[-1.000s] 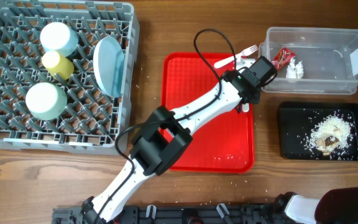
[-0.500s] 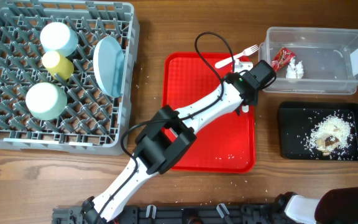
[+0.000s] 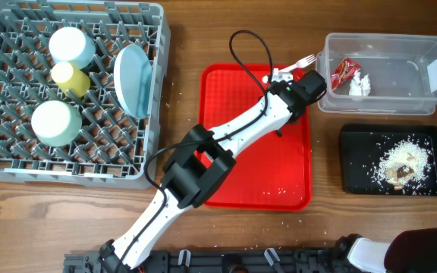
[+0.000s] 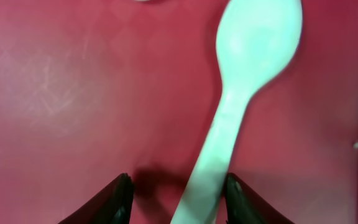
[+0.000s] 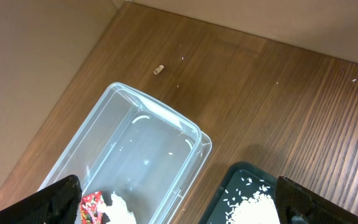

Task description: Sort waste into correct bins and load items into the dishwasher rack

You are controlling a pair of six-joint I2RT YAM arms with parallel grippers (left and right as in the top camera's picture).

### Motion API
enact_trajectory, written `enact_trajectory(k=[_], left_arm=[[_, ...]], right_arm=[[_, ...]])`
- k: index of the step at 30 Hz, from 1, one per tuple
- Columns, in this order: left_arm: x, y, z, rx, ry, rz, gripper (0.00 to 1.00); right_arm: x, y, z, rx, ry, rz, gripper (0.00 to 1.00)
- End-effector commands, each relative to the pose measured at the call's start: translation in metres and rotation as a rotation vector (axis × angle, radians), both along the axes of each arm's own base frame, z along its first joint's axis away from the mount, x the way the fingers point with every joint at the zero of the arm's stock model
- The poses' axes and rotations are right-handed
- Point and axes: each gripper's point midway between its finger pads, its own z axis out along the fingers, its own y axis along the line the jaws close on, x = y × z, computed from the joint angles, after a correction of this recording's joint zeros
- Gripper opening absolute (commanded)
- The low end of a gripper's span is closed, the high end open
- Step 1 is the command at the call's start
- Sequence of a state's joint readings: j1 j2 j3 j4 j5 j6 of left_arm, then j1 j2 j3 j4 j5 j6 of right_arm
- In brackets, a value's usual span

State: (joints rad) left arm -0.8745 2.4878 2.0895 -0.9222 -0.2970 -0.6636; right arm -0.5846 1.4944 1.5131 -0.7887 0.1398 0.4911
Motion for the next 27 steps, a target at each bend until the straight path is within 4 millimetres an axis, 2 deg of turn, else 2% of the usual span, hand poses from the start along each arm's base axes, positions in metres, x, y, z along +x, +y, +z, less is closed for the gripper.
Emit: enact_trajectory(k=[1,3,8,12,15,18,19,20,23,27], left_arm=[[-0.040,0.016,-0.068,0.083,0.219,-0.100,0.47],[-0.039,0.014,-0.068,0.075,0.217,-0.101,0.35],[-0.047,0.012,-0.069,0.058,0.257,-0.107,0.18],[-0.047,0.012,-0.069,0.058,0.256,-0.107,0.19],[-0.047,0.012,-0.069,0.057,0.255,-0.107,0.12],[-0.046,0.012,-0.068,0.056,0.254,-0.106,0.12],[-0.046,0.012,-0.068,0.055,0.253,-0.106,0.06],[-0.046,0.012,-0.068,0.055,0.253,-0.107,0.04],[-0.045,0.011,-0.064,0.049,0.247,-0.107,0.05],[-0.039,0.003,-0.043,0.010,0.211,-0.111,0.11]], right_arm=[[-0.002,-0.005,0.001,-0.022,0.015,-0.006,1.00],[-0.002,-0.005,0.001,-0.022,0.015,-0.006,1.00],[-0.002,-0.005,0.001,-0.022,0.015,-0.006,1.00],[-0.002,-0.005,0.001,-0.022,0.015,-0.006,1.00],[-0.002,-0.005,0.001,-0.022,0.015,-0.006,1.00],[-0.002,-0.005,0.001,-0.022,0.015,-0.006,1.00],[-0.002,-0.005,0.001,-0.022,0.015,-0.006,1.00],[-0.002,-0.005,0.001,-0.022,0.015,-0.006,1.00],[-0.002,-0.005,0.001,-0.022,0.015,-0.006,1.00],[-0.002,-0.005,0.001,-0.022,0.015,-0.006,1.00]])
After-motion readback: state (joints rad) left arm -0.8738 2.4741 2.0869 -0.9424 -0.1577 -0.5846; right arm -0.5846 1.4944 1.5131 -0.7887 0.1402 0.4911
